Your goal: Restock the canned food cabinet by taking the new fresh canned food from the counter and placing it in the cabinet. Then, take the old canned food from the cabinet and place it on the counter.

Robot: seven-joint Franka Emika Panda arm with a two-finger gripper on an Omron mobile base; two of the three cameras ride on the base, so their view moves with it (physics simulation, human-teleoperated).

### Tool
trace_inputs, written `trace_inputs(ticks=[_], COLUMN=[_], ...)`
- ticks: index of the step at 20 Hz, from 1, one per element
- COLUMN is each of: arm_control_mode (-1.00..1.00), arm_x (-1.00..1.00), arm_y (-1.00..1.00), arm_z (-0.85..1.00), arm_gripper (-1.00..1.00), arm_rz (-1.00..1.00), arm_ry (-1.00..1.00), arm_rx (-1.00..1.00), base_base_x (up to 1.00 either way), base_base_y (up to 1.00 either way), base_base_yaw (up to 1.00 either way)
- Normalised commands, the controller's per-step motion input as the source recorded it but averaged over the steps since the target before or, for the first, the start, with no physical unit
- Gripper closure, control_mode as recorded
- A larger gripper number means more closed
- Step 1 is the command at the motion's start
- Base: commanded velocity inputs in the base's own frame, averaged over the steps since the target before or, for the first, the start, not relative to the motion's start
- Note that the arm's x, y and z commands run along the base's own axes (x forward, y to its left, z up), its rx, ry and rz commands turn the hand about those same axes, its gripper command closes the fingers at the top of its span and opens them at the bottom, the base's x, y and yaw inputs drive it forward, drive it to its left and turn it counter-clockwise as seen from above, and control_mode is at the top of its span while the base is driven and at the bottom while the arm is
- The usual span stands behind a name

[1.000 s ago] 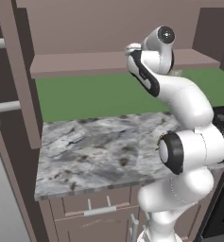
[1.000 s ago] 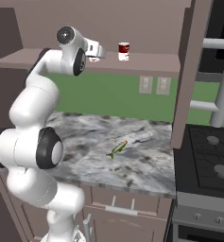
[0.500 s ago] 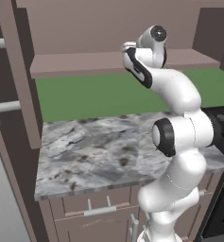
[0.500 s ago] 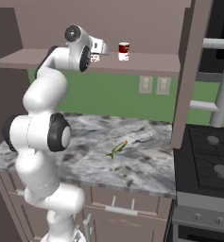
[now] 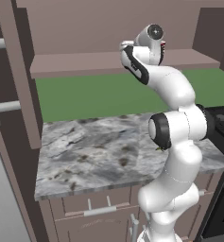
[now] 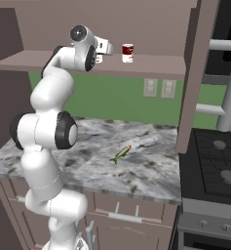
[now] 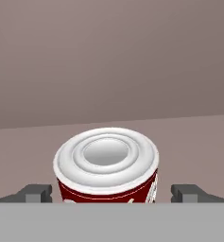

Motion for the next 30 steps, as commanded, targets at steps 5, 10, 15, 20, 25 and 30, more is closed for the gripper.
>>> trace_inputs(ticks=[5, 10, 15, 20, 25, 30], arm_control_mode=[-1.00, -1.00, -1.00, -1.00, -1.00, -1.00], arm_x=[0.24, -0.08, -0.97, -1.00, -1.00, -1.00], arm_y=[0.00, 0.00, 0.00, 0.01, 0.00, 0.00], arm_z=[-0.13, 0.00, 0.01, 0.02, 0.06, -0.22], arm_gripper=[1.00, 1.00, 1.00, 1.00, 1.00, 1.00], arm_rz=[0.00, 0.00, 0.09, 0.22, 0.23, 0.25], arm_ry=[0.00, 0.00, -0.15, -0.16, -0.03, 0.01], arm_rx=[-0.01, 0.00, 0.00, 0.00, 0.00, -0.03], base_base_x=[0.00, 0.00, 0.00, 0.00, 0.00, 0.00], base_base_y=[0.00, 0.00, 0.00, 0.00, 0.00, 0.00], base_base_yaw=[0.00, 0.00, 0.00, 0.00, 0.00, 0.00])
